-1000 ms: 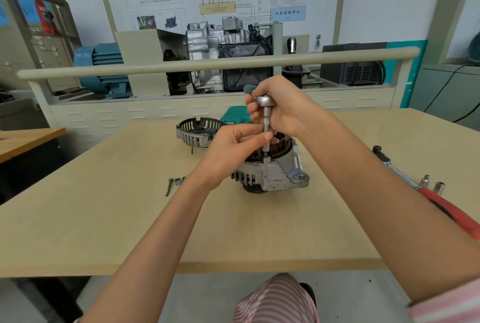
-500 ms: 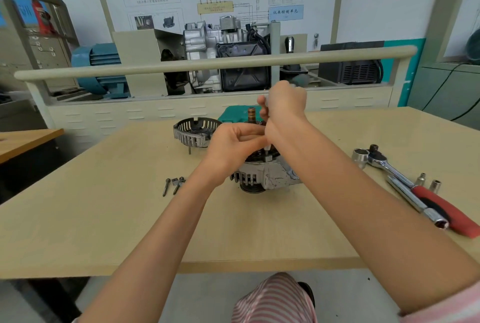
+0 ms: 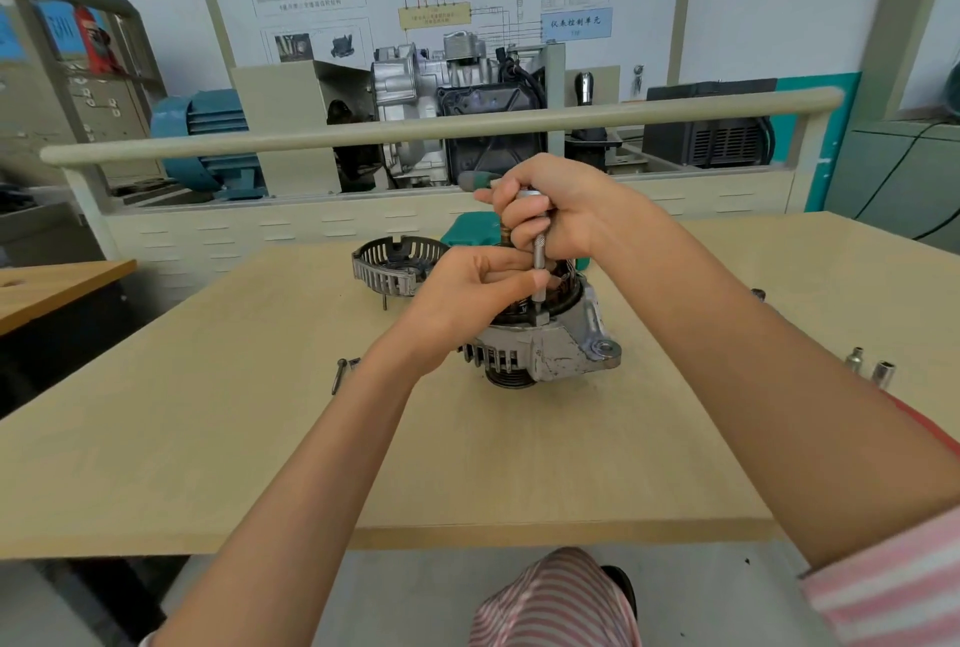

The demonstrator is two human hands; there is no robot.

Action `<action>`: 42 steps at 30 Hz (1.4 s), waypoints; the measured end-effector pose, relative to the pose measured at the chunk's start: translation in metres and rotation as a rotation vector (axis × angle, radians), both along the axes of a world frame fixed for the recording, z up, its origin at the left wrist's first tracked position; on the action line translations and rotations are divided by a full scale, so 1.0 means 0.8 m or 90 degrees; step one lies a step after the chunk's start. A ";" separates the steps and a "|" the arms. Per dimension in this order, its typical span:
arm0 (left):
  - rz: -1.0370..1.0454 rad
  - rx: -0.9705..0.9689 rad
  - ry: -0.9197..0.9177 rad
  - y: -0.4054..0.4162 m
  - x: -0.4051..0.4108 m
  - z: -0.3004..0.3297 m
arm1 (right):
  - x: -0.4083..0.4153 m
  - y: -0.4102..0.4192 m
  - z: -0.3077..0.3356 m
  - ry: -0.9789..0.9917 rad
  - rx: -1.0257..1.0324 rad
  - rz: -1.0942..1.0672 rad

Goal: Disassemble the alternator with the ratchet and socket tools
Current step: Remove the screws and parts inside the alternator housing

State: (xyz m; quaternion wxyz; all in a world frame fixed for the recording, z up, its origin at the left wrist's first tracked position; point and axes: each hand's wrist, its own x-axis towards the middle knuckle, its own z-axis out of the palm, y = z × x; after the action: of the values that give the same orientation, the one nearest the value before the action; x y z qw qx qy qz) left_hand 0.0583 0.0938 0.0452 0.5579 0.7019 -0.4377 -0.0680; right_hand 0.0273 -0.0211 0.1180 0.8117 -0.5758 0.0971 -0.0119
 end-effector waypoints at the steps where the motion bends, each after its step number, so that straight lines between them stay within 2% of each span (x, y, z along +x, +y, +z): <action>1: 0.004 -0.013 0.009 0.000 0.000 -0.001 | 0.000 -0.001 0.000 0.006 -0.005 0.032; 4: 0.009 -0.042 0.023 -0.002 0.000 -0.002 | -0.003 -0.001 0.000 -0.001 -0.022 0.076; 6: 0.015 -0.054 0.032 -0.003 0.000 -0.004 | -0.005 0.004 -0.002 -0.030 -0.020 0.039; 11: 0.041 -0.082 0.033 -0.008 -0.003 -0.007 | 0.006 0.022 -0.019 -0.125 -0.046 -0.318; 14: 0.039 -0.079 0.024 -0.007 -0.004 -0.007 | 0.008 0.026 -0.024 -0.145 -0.007 -0.408; 16: 0.024 -0.065 0.023 -0.004 -0.004 -0.006 | 0.007 0.026 -0.023 -0.139 -0.022 -0.381; 20: -0.005 -0.031 0.023 0.002 -0.002 -0.002 | 0.007 0.021 -0.013 -0.093 -0.086 -0.197; 25: 0.012 -0.047 0.028 0.001 -0.006 -0.002 | 0.001 0.009 -0.003 -0.037 -0.073 0.048; 28: 0.020 -0.068 0.037 0.000 -0.005 -0.003 | -0.004 0.006 -0.003 -0.043 -0.075 0.112; 32: 0.034 -0.076 0.042 -0.003 -0.006 -0.003 | -0.006 0.007 -0.009 -0.085 -0.006 0.031; 37: 0.060 -0.085 0.039 -0.008 -0.009 -0.005 | 0.004 0.026 -0.026 -0.171 -0.011 -0.397; 39: 0.065 -0.078 0.042 -0.008 -0.009 -0.005 | 0.006 0.030 -0.027 -0.185 0.004 -0.423; 42: 0.049 -0.050 0.034 -0.005 -0.007 -0.003 | 0.005 0.025 -0.022 -0.147 -0.032 -0.325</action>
State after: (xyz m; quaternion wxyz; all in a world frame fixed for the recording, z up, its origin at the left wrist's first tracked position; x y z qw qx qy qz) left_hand 0.0528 0.0896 0.0429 0.5987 0.6938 -0.3973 -0.0481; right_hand 0.0313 -0.0012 0.1002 0.7738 -0.5472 0.1452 -0.2840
